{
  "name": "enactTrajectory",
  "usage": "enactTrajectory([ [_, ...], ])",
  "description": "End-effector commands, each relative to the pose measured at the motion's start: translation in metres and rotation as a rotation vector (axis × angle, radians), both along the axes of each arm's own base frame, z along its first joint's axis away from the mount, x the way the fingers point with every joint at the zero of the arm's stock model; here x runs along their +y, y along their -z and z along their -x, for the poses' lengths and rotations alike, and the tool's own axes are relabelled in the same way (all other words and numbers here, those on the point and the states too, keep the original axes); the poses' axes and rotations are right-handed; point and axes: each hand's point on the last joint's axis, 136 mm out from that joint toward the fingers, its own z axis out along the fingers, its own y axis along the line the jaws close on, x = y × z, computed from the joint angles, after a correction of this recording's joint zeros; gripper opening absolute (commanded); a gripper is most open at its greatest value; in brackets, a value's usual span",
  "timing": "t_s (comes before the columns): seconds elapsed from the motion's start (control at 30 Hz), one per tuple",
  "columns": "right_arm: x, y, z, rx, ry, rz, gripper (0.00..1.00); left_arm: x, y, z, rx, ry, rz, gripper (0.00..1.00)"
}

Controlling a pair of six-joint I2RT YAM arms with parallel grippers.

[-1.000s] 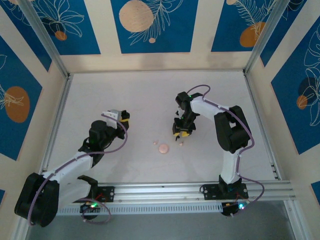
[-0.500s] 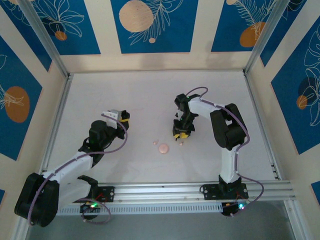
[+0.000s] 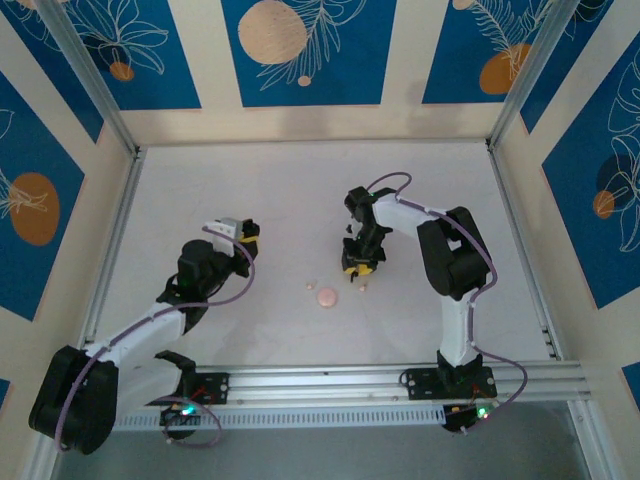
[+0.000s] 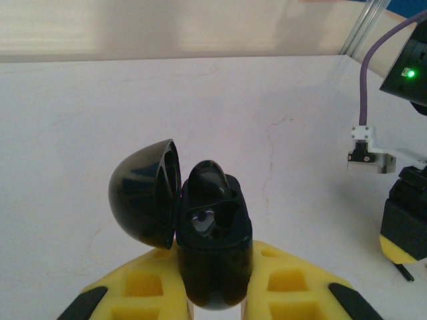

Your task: Insert the wireless bluetooth earbuds into the charging case

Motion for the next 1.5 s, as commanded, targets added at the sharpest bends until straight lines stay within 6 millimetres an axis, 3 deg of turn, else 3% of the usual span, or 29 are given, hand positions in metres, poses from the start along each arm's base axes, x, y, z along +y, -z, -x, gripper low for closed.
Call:
enactTrajectory([
  [0.0, 0.000, 0.005, 0.008, 0.041, -0.001, 0.037, 0.34, 0.000, -0.018, -0.004, -0.049, 0.012, 0.004, 0.11],
  [0.33, -0.002, 0.005, 0.009, 0.032, -0.008, 0.063, 0.25, -0.001, -0.016, -0.003, -0.043, 0.017, 0.000, 0.11],
  [0.6, 0.004, -0.008, 0.003, -0.045, 0.006, 0.007, 0.23, -0.007, -0.011, -0.003, -0.031, 0.051, 0.002, 0.11],
  [0.83, 0.007, -0.022, -0.006, -0.175, 0.038, -0.056, 0.22, -0.038, -0.002, 0.006, -0.045, 0.221, 0.043, 0.10],
  [1.27, 0.017, -0.050, -0.024, -0.504, 0.071, -0.240, 0.20, -0.113, 0.037, 0.027, -0.075, 0.522, 0.003, 0.10],
  [1.47, 0.023, -0.070, -0.031, -0.636, 0.055, -0.319, 0.19, -0.134, 0.049, 0.032, -0.088, 0.595, 0.010, 0.11],
])
